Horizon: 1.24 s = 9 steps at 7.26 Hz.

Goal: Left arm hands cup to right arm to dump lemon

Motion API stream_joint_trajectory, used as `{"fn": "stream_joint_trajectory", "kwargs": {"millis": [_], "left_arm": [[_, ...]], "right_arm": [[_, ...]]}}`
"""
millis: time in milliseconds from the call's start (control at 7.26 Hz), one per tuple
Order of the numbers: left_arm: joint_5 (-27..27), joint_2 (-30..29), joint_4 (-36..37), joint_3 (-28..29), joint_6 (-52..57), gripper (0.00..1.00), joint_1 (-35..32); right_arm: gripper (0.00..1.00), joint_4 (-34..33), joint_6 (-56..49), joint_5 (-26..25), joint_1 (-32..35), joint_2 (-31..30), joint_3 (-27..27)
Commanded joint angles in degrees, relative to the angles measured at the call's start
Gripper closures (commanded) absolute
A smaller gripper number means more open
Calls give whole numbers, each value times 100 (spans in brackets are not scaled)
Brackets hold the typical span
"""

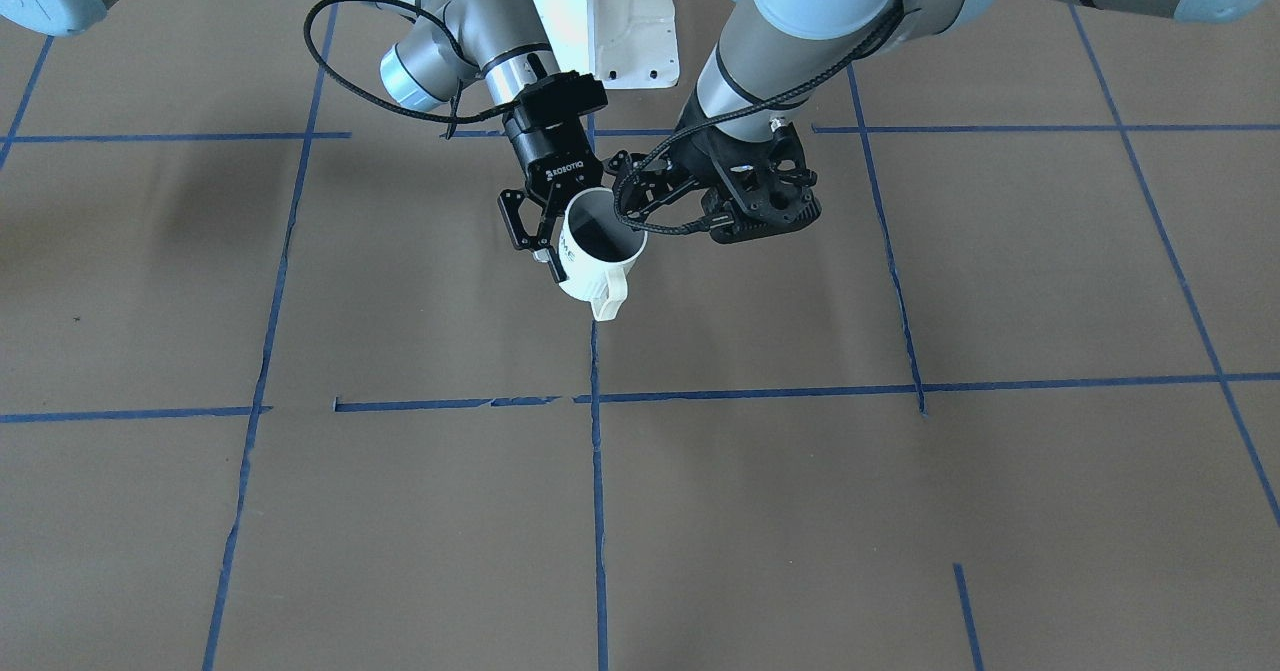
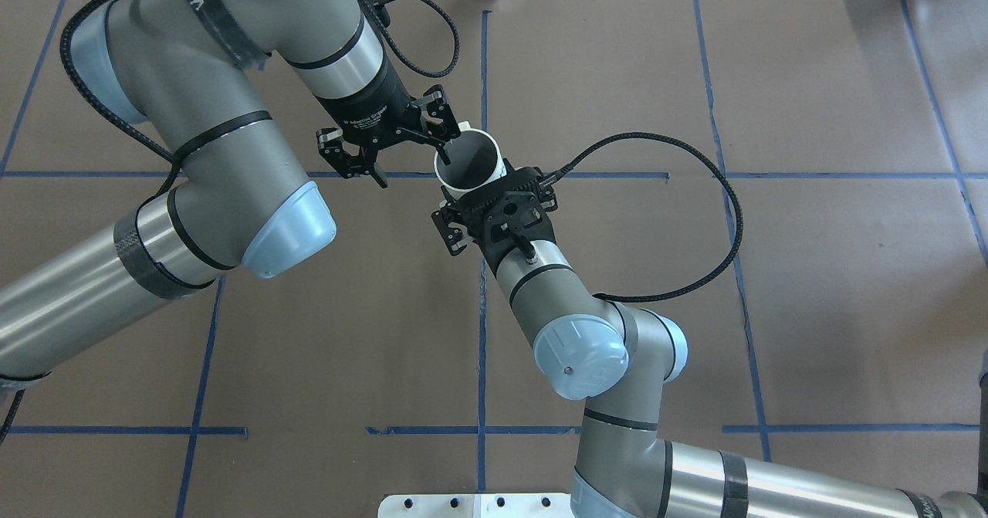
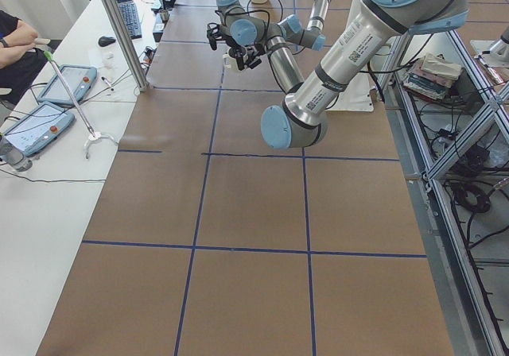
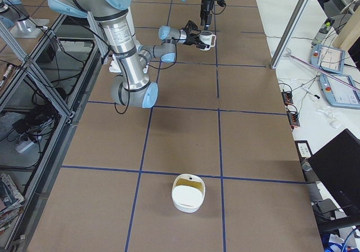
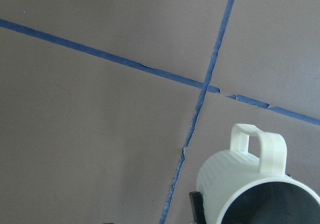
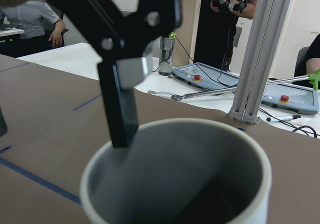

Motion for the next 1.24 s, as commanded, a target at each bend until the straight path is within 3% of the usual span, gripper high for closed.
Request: {"fn": "stream_joint_trajectory", "kwargs": {"millis": [0,826,964,1101], "left_arm": [[0,-40,-7,4,-102,27,65],[9,-41,-7,83,-102,42,162],[9,-41,-7,83,-94,84,197],[9,-41,-15,83,-93,100,197]], "right_arm": [[58,-15,18,7,-58,13,0],[57,-24,9,7,-146,92,8],[56,-24,-17,7,-146,92,8],[32,-24,-52,24,-146,75,8]]}}
